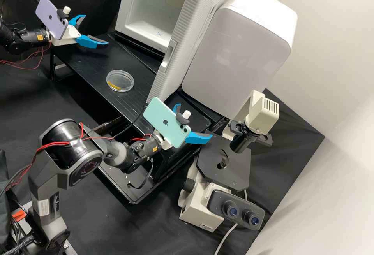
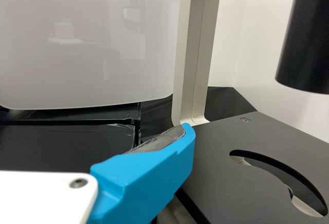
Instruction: Place the petri dish in the incubator
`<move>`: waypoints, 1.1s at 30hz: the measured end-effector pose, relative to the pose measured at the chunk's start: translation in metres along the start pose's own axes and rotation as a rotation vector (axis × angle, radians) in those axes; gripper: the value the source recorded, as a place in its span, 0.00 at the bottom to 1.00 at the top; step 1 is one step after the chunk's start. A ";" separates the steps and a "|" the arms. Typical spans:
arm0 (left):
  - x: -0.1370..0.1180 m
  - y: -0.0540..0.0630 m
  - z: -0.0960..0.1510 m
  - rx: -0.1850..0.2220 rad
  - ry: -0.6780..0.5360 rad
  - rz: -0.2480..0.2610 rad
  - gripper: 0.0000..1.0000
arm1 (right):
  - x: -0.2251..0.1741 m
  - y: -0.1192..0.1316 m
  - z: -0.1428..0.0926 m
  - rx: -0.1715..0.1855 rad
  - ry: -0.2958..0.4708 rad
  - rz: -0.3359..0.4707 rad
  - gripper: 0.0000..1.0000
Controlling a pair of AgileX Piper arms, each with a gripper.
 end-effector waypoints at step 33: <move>-0.075 -0.013 0.089 0.033 -0.395 -0.032 1.00 | 0.000 0.000 0.000 0.000 0.000 0.000 1.00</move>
